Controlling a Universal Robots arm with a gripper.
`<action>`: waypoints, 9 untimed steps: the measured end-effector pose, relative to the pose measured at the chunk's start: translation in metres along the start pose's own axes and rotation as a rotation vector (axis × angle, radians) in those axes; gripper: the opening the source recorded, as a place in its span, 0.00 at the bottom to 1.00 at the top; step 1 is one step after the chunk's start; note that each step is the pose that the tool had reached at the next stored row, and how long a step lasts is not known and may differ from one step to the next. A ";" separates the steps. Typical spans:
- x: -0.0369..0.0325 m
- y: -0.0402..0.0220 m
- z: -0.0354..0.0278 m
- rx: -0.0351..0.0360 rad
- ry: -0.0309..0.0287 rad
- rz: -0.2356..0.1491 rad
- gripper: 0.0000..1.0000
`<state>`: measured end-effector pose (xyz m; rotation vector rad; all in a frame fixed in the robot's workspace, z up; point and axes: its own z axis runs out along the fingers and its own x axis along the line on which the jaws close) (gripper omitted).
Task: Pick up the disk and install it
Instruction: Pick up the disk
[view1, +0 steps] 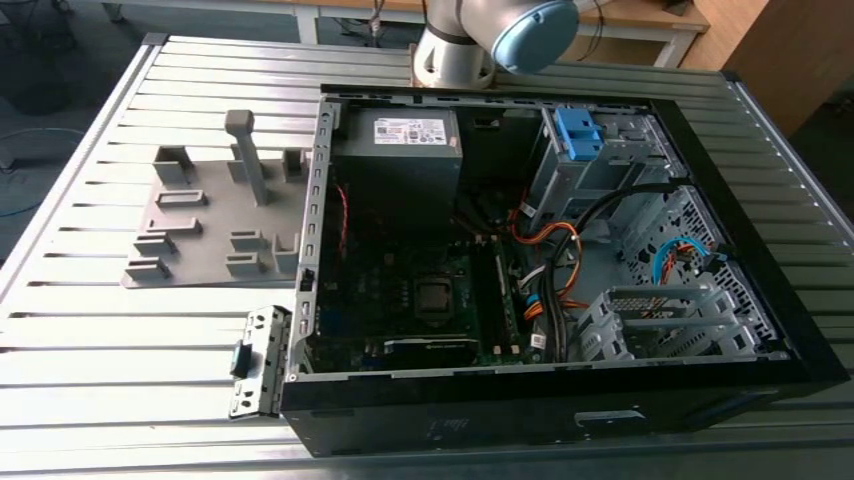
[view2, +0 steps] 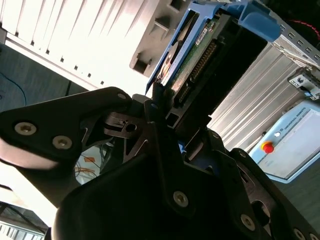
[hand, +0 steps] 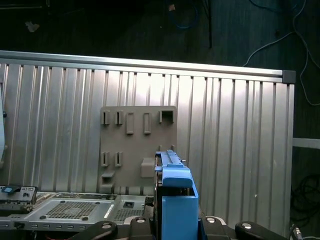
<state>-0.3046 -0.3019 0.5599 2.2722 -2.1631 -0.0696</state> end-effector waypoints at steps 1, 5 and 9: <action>0.0005 -0.0024 0.0000 0.0000 0.0000 0.000 0.36; 0.0024 -0.0120 -0.0002 -0.0001 0.0000 0.000 0.36; 0.0042 -0.0218 -0.0005 -0.0002 0.0000 0.000 0.36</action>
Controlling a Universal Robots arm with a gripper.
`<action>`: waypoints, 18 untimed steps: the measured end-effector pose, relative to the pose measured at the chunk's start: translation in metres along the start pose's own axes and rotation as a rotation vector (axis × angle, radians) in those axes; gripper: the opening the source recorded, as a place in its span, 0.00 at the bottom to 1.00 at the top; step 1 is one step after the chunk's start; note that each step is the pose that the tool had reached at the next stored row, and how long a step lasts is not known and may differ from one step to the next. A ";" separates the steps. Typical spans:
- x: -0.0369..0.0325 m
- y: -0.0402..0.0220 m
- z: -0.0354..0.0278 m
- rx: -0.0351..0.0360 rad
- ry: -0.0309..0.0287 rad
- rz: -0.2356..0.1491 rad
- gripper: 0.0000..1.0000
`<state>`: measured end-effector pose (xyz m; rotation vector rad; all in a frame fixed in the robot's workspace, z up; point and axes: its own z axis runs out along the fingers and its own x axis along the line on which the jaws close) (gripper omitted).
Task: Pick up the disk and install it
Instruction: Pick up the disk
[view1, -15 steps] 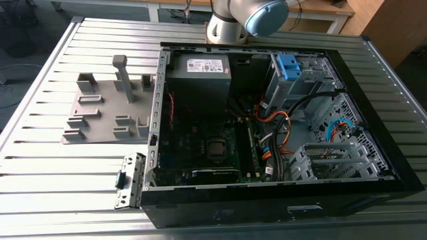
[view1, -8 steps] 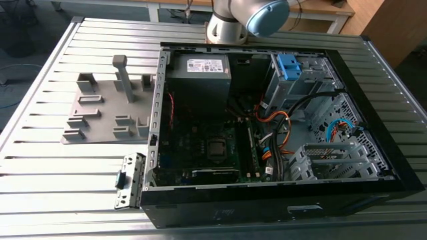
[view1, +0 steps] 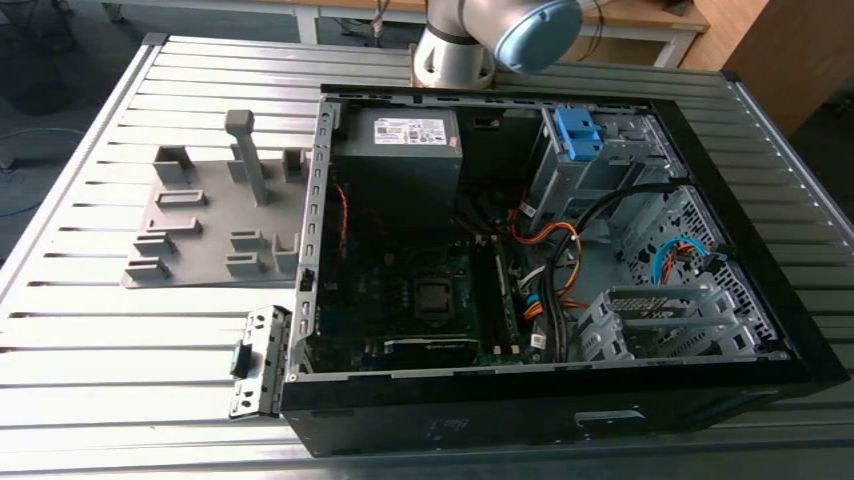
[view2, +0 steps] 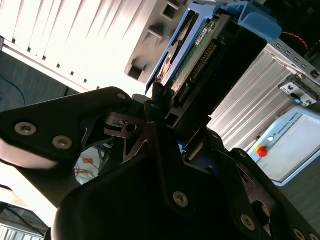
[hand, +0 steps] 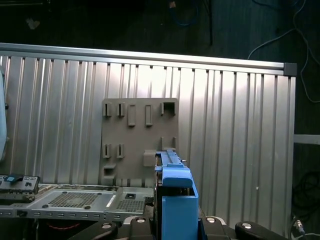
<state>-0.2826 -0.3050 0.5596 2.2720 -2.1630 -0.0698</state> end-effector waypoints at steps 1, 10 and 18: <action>0.0004 -0.0024 0.0000 0.0000 -0.0001 0.000 0.36; 0.0037 -0.0252 -0.0006 -0.0004 -0.0001 0.000 0.36; 0.0062 -0.0469 -0.0012 -0.0010 -0.0001 0.000 0.36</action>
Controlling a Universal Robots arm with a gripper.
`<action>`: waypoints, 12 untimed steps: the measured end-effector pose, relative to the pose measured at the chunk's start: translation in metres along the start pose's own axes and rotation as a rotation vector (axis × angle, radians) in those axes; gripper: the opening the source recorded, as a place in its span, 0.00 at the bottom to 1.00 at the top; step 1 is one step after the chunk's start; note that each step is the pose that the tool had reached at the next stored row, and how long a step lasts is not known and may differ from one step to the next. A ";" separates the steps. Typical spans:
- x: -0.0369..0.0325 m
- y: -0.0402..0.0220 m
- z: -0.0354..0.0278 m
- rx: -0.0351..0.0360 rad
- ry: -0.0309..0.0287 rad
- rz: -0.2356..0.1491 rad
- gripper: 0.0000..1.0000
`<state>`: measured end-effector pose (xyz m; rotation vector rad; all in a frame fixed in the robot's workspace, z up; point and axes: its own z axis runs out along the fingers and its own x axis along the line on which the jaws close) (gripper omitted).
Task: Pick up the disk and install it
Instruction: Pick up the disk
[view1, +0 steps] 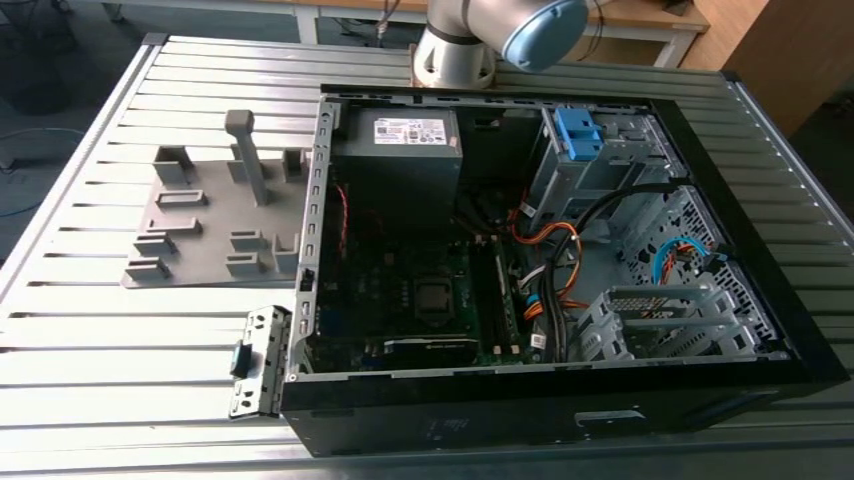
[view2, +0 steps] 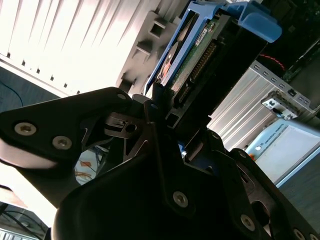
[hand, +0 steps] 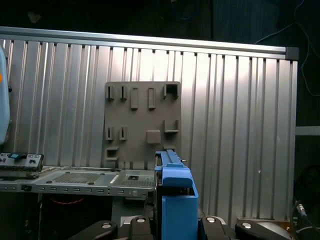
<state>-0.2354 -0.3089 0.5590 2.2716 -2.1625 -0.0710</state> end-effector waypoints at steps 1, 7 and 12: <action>0.0003 -0.0029 -0.0001 0.0000 0.0000 0.000 0.36; 0.0016 -0.0189 -0.0006 -0.0007 0.0000 0.000 0.36; 0.0027 -0.0322 -0.0010 -0.0010 -0.0001 0.000 0.36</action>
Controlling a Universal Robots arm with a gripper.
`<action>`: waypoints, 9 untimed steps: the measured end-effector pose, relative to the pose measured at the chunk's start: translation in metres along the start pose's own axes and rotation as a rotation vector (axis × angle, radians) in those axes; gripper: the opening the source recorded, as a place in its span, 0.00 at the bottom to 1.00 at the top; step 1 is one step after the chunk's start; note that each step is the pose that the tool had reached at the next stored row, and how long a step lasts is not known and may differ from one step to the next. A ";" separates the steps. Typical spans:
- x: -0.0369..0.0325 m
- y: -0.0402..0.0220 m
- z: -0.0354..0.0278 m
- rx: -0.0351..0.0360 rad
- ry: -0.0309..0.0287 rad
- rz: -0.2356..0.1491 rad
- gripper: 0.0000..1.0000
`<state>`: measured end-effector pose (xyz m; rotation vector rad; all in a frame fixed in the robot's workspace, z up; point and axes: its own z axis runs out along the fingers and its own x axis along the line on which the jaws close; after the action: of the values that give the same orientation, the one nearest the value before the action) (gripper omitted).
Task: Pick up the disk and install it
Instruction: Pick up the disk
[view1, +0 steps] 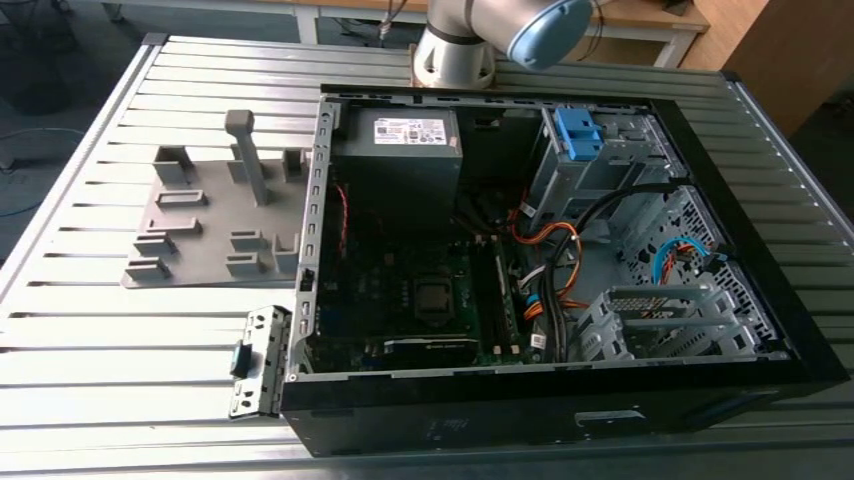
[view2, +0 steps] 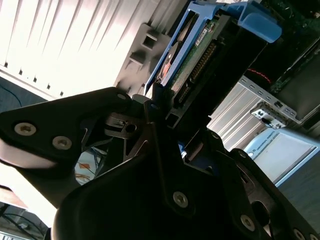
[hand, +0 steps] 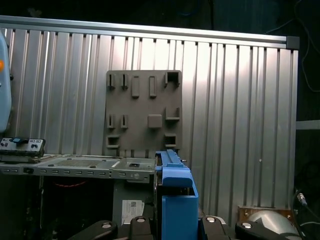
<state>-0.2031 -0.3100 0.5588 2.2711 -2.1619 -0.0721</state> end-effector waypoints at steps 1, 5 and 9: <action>0.0002 -0.0025 -0.0001 0.0000 0.0000 0.000 0.36; 0.0011 -0.0130 -0.0005 -0.0005 0.0000 0.000 0.36; 0.0020 -0.0238 -0.0008 -0.0008 0.0000 0.000 0.36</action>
<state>-0.1793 -0.3108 0.5587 2.2705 -2.1617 -0.0729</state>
